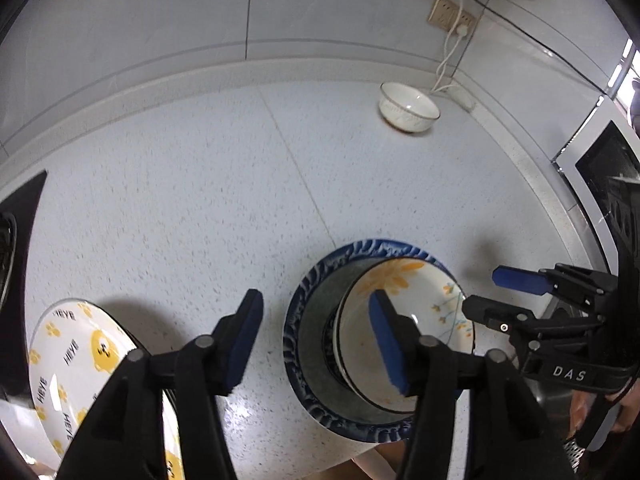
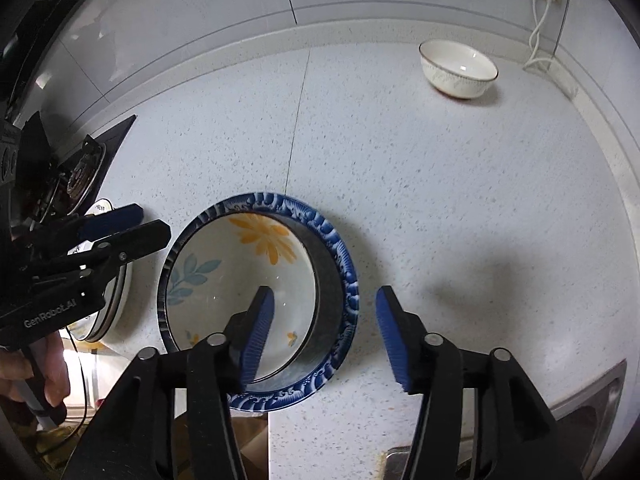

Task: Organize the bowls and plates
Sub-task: 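Move both grippers toward the white gold-rimmed bowl, then close both grippers on the white bowl's rim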

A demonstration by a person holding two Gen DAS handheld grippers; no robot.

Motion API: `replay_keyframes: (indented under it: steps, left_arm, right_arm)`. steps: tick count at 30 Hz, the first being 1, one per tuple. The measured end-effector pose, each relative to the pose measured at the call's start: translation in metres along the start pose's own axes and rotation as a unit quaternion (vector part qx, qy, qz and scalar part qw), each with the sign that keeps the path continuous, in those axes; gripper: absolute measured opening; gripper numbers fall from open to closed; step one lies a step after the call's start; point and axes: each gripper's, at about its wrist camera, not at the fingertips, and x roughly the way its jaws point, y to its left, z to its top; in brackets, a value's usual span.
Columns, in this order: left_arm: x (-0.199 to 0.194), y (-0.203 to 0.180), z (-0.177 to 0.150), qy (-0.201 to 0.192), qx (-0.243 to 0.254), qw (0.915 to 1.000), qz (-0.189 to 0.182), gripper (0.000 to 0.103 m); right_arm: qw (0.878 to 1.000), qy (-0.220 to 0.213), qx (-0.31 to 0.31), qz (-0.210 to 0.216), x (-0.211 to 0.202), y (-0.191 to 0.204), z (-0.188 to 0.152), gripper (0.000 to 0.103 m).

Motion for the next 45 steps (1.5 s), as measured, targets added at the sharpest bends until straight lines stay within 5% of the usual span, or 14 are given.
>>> replay_keyframes:
  steps: [4,14,29,41,45]
  left_arm:
    - [-0.011,-0.004,0.008,-0.026,0.030,0.9992,0.010,0.072]
    - [0.001,-0.015,0.050,-0.053,0.068,0.9957,0.034,0.086]
    - [0.100,-0.052,0.156,0.005,-0.010,0.9996,-0.025,0.087]
    - [0.201,-0.063,0.235,0.043,-0.114,0.9892,-0.080,0.085]
    - [0.238,-0.068,0.248,0.068,-0.130,0.9850,-0.091,0.077]
  right_arm:
    - [1.000,-0.012,0.002,-0.010,-0.004,-0.009,0.007,0.060]
    - [0.999,-0.030,0.037,-0.025,-0.001,-0.055,0.046,0.089]
    - [0.993,-0.064,0.088,-0.043,0.028,-0.146,0.152,0.090]
    - [0.990,-0.048,0.136,-0.005,0.080,-0.198,0.216,0.090]
    - [0.988,-0.033,0.148,0.008,0.104,-0.212,0.225,0.075]
